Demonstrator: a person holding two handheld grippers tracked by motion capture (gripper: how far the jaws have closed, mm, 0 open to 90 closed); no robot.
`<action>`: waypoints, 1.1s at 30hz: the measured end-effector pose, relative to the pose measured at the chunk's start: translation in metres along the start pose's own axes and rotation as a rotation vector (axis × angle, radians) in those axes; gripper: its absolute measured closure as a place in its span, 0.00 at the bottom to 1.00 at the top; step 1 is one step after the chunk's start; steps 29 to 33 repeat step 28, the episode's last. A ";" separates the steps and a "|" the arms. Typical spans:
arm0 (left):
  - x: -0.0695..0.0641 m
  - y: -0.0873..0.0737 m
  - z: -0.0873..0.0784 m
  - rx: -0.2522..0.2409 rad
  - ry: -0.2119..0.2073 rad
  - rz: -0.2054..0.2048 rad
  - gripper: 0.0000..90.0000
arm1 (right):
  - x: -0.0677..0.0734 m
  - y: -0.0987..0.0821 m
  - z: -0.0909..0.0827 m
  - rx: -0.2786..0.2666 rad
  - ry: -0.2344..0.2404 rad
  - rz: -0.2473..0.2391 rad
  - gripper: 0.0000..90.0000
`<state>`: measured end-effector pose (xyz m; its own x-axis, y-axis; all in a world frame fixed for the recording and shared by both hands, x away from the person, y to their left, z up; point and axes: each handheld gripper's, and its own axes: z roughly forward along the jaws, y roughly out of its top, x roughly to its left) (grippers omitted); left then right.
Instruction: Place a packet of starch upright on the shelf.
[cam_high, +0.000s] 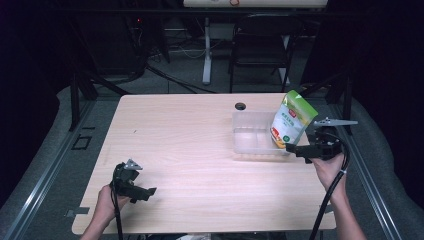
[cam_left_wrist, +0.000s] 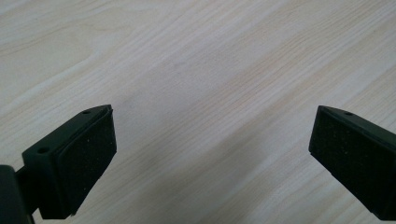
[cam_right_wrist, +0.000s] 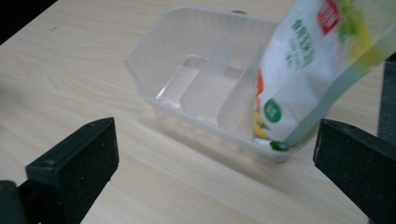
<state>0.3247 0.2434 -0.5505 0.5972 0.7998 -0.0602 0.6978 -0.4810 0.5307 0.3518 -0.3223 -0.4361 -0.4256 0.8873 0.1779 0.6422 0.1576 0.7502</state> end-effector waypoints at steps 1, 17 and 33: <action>0.000 0.000 0.000 0.000 -0.001 0.000 0.01 | 0.003 -0.002 0.000 0.004 0.010 -0.003 0.00; -0.001 0.000 0.000 -0.002 0.000 0.006 0.01 | 0.034 -0.067 0.020 0.093 0.095 -0.032 0.00; -0.001 0.002 0.000 -0.001 -0.004 0.014 0.01 | 0.029 -0.098 0.027 0.092 0.068 -0.030 0.00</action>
